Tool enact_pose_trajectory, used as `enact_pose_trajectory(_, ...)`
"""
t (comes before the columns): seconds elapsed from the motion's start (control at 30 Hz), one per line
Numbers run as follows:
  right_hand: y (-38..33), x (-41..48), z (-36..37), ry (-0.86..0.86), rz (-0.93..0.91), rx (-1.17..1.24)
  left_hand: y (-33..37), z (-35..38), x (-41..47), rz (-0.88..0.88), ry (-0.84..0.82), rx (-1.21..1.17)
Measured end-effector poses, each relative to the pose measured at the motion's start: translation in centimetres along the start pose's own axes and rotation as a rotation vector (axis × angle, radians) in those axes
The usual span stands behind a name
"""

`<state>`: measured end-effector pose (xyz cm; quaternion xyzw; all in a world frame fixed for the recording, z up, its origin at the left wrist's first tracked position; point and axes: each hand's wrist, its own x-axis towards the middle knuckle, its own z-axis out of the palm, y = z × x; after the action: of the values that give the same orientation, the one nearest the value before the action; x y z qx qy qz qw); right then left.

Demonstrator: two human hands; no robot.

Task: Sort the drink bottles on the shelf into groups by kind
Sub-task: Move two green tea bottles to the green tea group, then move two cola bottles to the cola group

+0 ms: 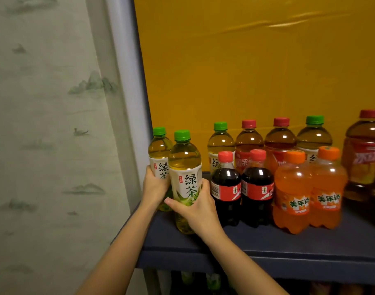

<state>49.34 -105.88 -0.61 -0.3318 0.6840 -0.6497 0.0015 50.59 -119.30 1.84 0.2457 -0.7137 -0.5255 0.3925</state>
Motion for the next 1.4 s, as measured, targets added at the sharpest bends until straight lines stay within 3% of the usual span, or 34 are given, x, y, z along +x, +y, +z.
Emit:
enact_pose_trajectory(0.3, -0.6, -0.3, 0.4, 0.057, 0.056, -0.102, -0.4, -0.6, 0.0, -0.047, -0.145, -0.084)
enact_pose_trajectory(0.37, -0.7, -0.6, 0.0, 0.025, 0.085, -0.135, -0.4, -1.4, -0.7, -0.014, -0.097, -0.136)
enact_pose_trajectory(0.5, -1.3, -1.8, -1.1, -0.051, 0.108, -0.15, 0.4, -2.9, -4.2, 0.232, 0.205, -0.063)
enact_pose_trajectory(0.57, -1.8, -2.4, -2.0, -0.093, 0.099, -0.158, 1.2, -3.5, -6.4, 0.366, 0.249, -0.093)
enact_pose_trajectory(0.67, -2.3, -3.6, -3.4, -0.118, 0.054, -0.171, 2.3, -3.3, -9.6, 0.54, 0.173, -0.09)
enact_pose_trajectory(0.77, -2.7, -5.5, -8.3, 0.024, -0.099, -0.263, 4.3, -0.1, -14.2, 0.606, -0.045, -0.031)
enact_pose_trajectory(0.87, -3.2, -5.2, -10.8, 0.221, -0.228, -0.349, 4.3, 2.4, -14.6, 0.604, -0.162, 0.076)
enact_pose_trajectory(0.97, -3.5, -4.5, -12.5, 0.298, -0.268, -0.393, 4.7, 4.9, -14.4, 0.584, -0.15, 0.126)
enact_pose_trajectory(1.4, -3.7, -1.4, -11.9, 0.169, -0.168, -0.802, 4.5, 9.2, -11.5, 0.336, -0.116, 0.206)
